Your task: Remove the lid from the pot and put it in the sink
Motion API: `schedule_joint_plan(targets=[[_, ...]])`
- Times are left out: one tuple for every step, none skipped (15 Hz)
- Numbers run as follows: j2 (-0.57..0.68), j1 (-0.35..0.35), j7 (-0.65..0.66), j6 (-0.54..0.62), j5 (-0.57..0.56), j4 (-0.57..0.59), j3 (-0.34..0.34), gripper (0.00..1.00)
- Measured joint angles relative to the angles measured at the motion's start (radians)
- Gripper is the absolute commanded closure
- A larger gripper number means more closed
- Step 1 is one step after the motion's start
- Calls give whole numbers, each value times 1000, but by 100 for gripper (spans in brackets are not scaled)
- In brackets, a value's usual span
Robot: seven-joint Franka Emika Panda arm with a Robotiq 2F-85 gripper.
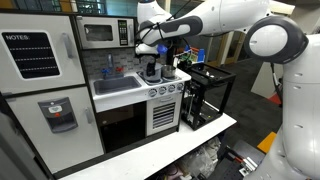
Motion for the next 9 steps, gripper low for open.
schedule_joint_plan(targets=[[0, 0, 0, -2, 4, 0, 0, 0], [0, 0, 0, -7, 7, 0, -1, 0], [0, 0, 0, -14, 9, 0, -1, 0], [0, 0, 0, -23, 12, 1, -1, 0], [0, 0, 0, -31, 13, 1, -1, 0], [0, 0, 1, -38, 14, 1, -1, 0], [0, 0, 2, -44, 14, 2, -2, 0], [0, 0, 3, -52, 14, 3, -2, 0], [0, 0, 5, -62, 14, 4, -2, 0]])
